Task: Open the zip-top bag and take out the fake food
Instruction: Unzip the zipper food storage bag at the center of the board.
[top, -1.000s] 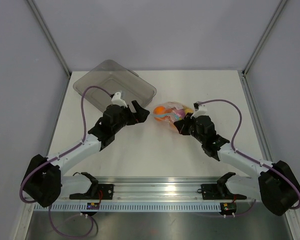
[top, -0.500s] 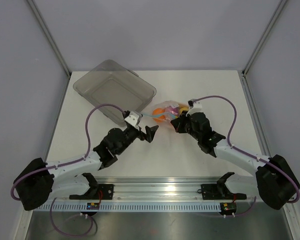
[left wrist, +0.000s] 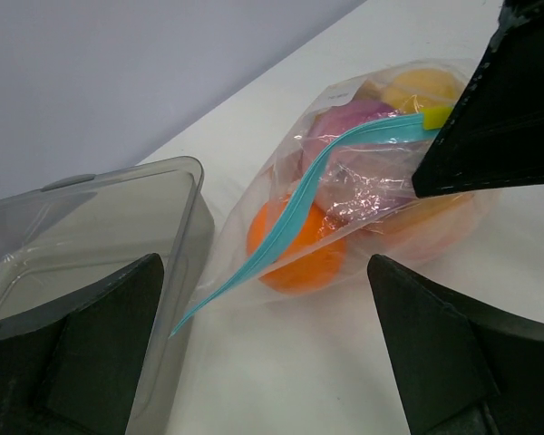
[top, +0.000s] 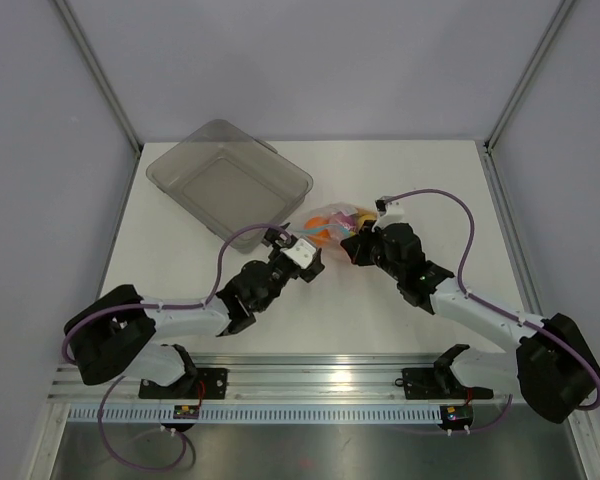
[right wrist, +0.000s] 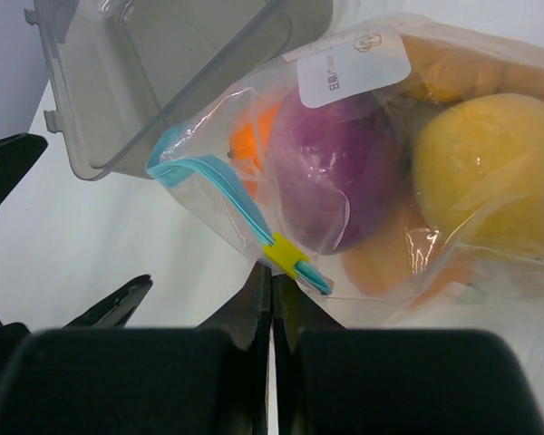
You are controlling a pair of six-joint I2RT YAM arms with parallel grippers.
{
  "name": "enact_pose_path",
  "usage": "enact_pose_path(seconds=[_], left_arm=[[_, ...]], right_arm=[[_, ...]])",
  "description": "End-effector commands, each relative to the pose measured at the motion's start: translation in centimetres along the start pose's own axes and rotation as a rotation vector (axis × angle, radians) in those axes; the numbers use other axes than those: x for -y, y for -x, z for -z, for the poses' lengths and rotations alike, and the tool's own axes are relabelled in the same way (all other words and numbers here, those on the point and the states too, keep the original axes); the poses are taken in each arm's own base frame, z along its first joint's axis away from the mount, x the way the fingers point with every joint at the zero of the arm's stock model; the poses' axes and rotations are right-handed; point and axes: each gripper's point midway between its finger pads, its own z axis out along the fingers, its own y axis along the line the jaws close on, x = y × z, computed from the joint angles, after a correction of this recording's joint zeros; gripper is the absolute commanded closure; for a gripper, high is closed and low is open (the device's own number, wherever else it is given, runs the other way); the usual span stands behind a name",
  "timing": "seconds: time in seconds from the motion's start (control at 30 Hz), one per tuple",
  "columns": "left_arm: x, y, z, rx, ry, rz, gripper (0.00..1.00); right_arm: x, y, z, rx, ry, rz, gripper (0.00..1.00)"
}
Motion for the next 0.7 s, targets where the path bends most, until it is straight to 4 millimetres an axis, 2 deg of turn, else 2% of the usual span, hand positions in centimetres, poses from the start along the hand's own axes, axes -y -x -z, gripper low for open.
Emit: enact_pose_path(seconds=[0.0,0.1,0.37,0.67], left_arm=[[-1.9,3.6,-1.4,0.104,0.093,-0.002,0.01],[-1.8,3.2,-2.0,0.093,0.097,-0.006,0.01],[-3.4,2.8,-2.9,0.124,0.043,0.153,0.02],[-0.1,3.0,-3.1,0.137,-0.150,0.152,0.10]], right_arm=[[-2.7,2.8,0.7,0.053,0.080,0.033,0.99],[-2.8,2.9,0.9,0.053,0.081,0.048,0.99],[-2.9,3.1,1.3,0.061,0.097,0.098,1.00],[-3.3,2.9,1.4,0.038,0.116,0.124,1.00]])
